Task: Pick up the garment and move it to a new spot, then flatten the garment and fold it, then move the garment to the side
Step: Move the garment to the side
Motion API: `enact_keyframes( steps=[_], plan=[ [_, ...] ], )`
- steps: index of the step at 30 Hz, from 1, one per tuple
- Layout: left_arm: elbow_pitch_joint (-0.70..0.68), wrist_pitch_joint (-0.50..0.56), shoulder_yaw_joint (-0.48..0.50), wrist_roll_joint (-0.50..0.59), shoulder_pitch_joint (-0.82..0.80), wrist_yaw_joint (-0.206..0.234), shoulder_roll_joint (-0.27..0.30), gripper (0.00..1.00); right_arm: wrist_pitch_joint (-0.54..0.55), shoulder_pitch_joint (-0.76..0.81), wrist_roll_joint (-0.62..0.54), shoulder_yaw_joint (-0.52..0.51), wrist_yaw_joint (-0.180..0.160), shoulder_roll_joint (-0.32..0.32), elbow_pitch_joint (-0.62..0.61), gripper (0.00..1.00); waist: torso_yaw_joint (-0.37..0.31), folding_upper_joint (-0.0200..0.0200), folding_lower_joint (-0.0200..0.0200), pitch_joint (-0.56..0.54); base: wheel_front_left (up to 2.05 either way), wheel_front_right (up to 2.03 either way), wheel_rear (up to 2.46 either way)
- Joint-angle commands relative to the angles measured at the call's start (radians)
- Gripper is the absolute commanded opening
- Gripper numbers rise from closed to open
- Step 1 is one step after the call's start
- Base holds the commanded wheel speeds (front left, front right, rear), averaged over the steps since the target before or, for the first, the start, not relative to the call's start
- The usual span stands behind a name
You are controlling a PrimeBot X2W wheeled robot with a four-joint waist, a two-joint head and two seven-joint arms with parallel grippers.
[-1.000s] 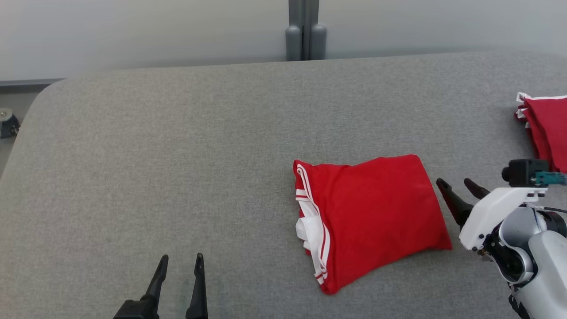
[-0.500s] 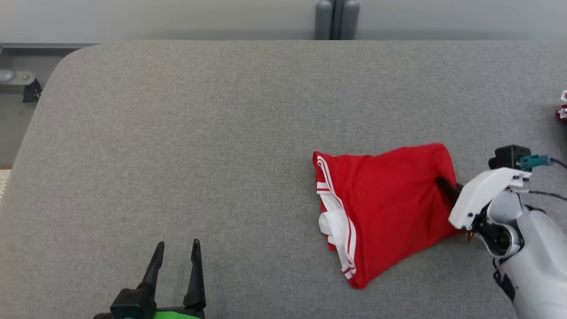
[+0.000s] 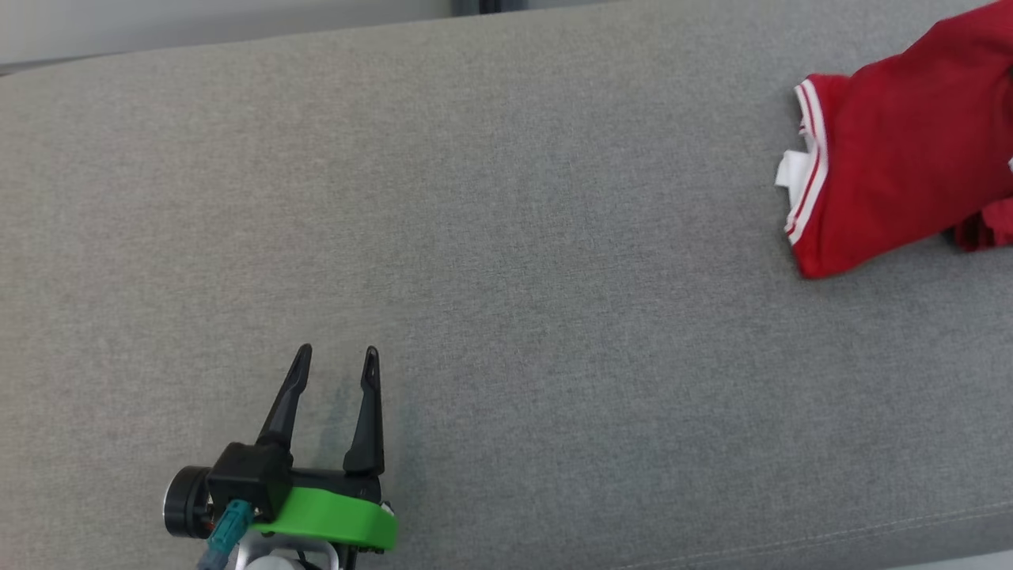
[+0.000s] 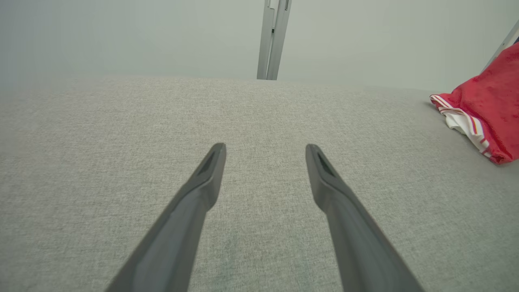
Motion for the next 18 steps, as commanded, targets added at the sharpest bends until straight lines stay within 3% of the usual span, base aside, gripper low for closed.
enact_keyframes(
  steps=[1,11,12,13,18],
  plan=[
    [0.002,-0.002,-0.002,0.016,-0.029,-0.006,0.004,1.00,0.005,-0.044,-0.013,-0.023,0.000,-0.014,0.004,0.00,-0.065,0.0000,0.0000,0.099,0.00,0.00,0.00],
    [0.025,-0.002,0.002,0.029,-0.035,-0.008,0.004,1.00,0.055,-0.161,-0.135,-0.153,0.000,-0.071,0.101,0.00,-0.038,0.0000,0.0000,0.121,0.00,0.00,0.00],
    [0.027,-0.002,0.002,0.029,-0.033,-0.008,0.004,1.00,0.040,-0.163,-0.166,-0.165,-0.001,-0.081,0.111,0.16,-0.034,0.0000,0.0000,0.117,0.00,0.00,0.00],
    [0.028,-0.002,0.004,0.028,-0.029,-0.006,0.004,1.00,0.020,-0.164,-0.208,-0.187,-0.001,-0.093,0.126,1.00,-0.030,0.0000,0.0000,0.113,0.00,0.00,0.00],
    [0.026,-0.002,0.006,0.018,-0.019,0.000,0.004,1.00,-0.131,-0.143,-0.385,-0.251,0.000,-0.082,0.162,1.00,-0.017,0.0000,0.0000,0.089,0.00,0.00,0.00]
  ],
)
